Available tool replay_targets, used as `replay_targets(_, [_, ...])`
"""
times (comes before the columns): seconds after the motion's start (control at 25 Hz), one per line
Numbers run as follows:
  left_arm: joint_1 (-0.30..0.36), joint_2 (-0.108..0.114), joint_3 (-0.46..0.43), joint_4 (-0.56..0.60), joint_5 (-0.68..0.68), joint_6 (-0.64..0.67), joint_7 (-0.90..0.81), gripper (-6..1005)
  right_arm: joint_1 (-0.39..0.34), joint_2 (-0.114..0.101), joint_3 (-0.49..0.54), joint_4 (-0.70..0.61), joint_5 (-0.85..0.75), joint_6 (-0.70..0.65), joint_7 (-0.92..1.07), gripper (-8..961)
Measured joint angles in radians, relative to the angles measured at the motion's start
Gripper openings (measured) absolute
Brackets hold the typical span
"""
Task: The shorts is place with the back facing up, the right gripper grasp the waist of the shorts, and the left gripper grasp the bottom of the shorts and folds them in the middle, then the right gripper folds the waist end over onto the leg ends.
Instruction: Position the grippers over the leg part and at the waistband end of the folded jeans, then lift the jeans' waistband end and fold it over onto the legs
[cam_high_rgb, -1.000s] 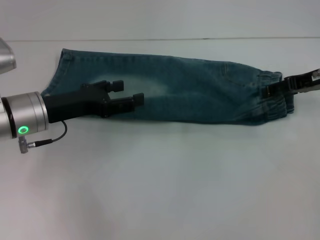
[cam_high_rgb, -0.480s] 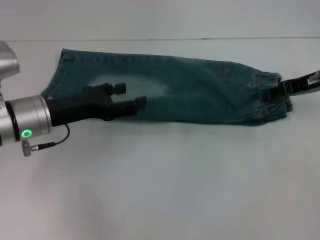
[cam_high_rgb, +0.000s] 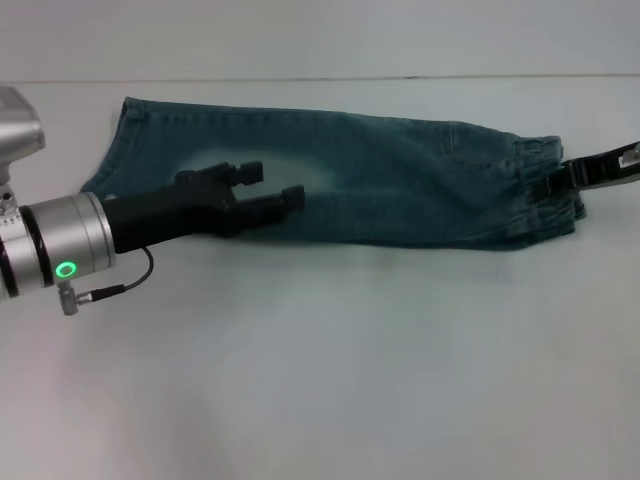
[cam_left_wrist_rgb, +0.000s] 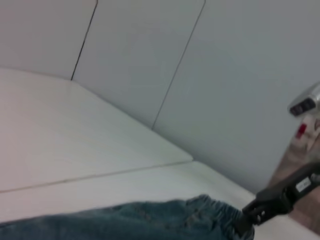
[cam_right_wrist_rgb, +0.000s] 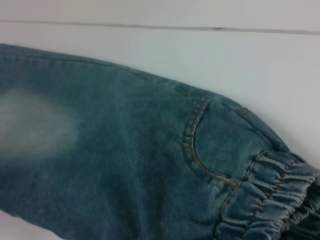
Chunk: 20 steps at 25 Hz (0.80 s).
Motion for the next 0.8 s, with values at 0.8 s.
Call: replay_targets(0.8, [-0.093, -0.010, -0.005, -0.384, -0.554, -0.190, 0.655, 490, -0.046, -0.049, 0.074, -0.100, 0.184, -0.242, 0.015, 101])
